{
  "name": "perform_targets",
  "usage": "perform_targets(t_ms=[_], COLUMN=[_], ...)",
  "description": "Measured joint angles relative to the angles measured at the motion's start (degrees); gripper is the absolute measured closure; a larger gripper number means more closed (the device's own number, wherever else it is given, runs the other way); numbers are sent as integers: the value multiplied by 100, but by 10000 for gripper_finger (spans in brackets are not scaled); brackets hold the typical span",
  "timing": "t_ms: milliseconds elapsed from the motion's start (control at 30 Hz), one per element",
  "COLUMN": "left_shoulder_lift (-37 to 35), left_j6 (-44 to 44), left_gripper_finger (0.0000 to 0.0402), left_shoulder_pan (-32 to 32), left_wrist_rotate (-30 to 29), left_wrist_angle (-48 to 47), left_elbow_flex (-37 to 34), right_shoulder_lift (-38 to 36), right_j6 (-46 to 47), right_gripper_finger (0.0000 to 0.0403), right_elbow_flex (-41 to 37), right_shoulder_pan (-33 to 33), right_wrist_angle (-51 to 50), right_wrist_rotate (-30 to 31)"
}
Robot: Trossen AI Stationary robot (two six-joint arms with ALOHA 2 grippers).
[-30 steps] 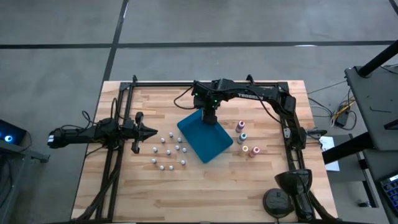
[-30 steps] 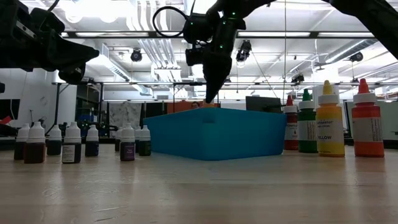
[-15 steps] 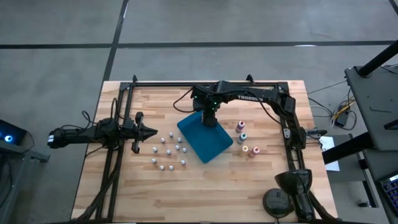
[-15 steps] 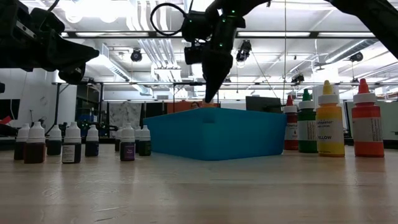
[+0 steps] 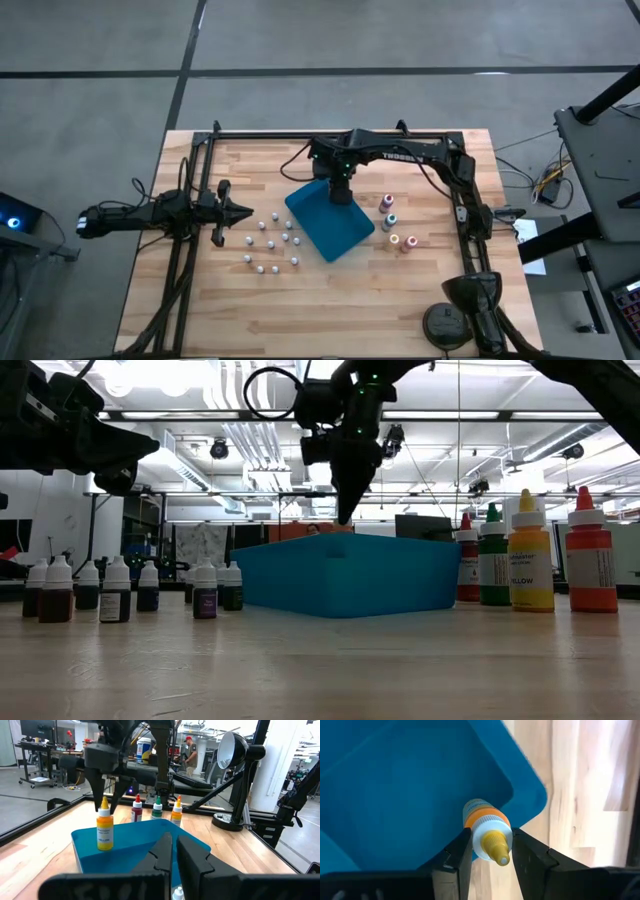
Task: Pick & Place food coloring
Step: Put the yellow food coloring bottle into the blue bin
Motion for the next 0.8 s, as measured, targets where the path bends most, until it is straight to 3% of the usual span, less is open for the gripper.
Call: perform_targets(t_ms=[800], left_shoulder_lift=[0], left_j6=[1], left_gripper_finger=[402], left_shoulder_pan=[2], left_wrist_rotate=[2], left_wrist_angle=[0], left_elbow_flex=[0], right_shoulder_lift=[280], right_j6=[-4], right_gripper_finger=[296], right_elbow_flex=[349], right_shoulder_pan=[0], right_wrist_angle=[-114], right_wrist_rotate=[26])
